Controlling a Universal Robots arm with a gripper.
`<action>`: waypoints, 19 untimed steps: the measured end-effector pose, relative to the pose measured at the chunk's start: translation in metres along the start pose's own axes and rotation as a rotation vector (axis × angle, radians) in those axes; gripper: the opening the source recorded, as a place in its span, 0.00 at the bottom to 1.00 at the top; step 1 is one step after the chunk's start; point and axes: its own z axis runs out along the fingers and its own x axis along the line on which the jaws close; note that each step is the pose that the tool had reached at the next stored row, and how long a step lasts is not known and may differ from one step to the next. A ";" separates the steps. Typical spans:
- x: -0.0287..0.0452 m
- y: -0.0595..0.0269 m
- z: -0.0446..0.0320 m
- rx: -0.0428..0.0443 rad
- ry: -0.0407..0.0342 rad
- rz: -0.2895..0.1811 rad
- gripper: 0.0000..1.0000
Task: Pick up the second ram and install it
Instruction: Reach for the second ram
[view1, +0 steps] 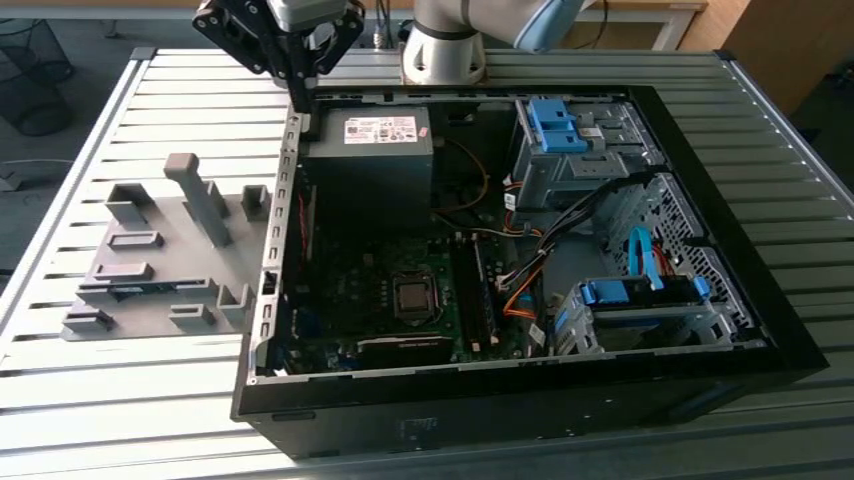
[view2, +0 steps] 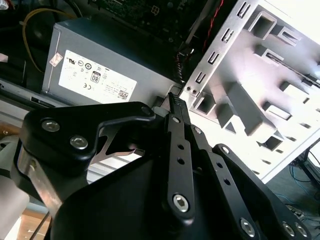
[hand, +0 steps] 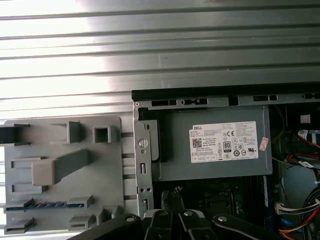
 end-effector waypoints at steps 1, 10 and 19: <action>0.0013 -0.0001 0.0000 0.0000 0.0000 0.000 0.11; 0.0198 -0.0015 -0.0006 0.0001 0.0001 0.000 0.11; 0.0459 -0.0035 -0.0012 0.0000 0.0000 0.000 0.11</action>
